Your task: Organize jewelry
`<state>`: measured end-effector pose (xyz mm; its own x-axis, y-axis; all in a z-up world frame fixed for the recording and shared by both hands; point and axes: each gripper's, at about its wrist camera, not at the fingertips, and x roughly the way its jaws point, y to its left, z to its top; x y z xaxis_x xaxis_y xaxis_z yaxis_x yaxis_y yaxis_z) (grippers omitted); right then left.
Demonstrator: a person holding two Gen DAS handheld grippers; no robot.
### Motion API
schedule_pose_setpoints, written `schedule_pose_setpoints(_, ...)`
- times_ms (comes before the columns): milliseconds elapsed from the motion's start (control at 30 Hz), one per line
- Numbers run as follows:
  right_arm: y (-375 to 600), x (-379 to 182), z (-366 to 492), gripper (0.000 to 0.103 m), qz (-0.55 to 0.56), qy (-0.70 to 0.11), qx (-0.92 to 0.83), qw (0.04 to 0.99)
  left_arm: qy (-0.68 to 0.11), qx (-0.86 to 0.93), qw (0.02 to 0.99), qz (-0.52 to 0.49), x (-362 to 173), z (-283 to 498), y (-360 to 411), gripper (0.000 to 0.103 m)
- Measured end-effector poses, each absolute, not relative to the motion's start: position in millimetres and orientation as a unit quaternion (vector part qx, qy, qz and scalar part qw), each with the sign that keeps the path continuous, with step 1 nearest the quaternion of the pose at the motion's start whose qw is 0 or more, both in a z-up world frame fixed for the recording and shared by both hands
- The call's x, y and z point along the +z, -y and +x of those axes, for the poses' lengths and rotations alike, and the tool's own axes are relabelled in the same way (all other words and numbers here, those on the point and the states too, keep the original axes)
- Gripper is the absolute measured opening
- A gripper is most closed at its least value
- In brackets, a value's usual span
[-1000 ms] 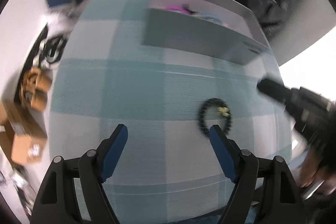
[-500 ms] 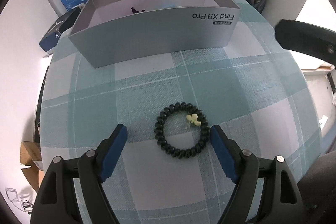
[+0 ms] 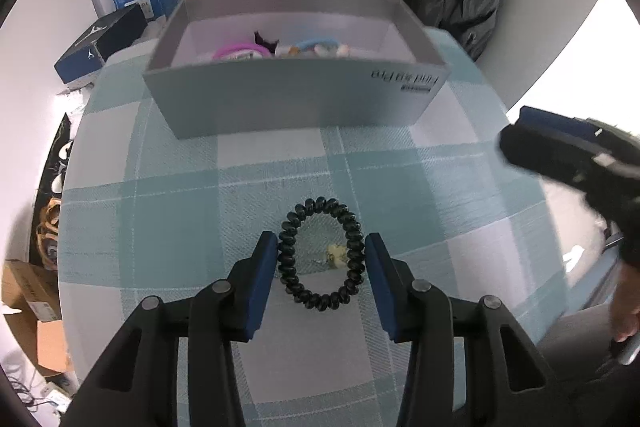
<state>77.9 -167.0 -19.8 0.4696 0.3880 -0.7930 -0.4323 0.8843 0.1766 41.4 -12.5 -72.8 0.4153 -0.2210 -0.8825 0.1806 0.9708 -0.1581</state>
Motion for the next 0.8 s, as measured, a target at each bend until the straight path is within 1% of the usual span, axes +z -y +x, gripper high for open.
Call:
schedule_pose_setpoints(200, 154.2, -26.9, 79.4, 0.058, -0.035, -0.465, 0.247, 0.849, -0.503, -0.133, 0.852, -0.057, -50.2, 33.6, -0.5, 0.039)
schedule_pose_setpoints(400, 129.7, -40.9, 75.2, 0.058, -0.058, -0.483, 0.276, 0.829, -0.487, -0.121, 0.858, -0.114, -31.8, 43.0, -32.4, 0.039)
schedule_pose_setpoints(700, 84.4, -83.3, 60.7, 0.058, -0.122, -0.501, 0.316, 0.796, -0.484, -0.077, 0.857, -0.161, -28.0, 47.9, -72.0, 0.039)
schedule_pose_setpoints(800, 77.7, -84.9, 58.9, 0.058, -0.133, -0.491, 0.315, 0.801, -0.485, -0.071, 0.856, -0.165, -28.8, 47.7, -76.5, 0.039)
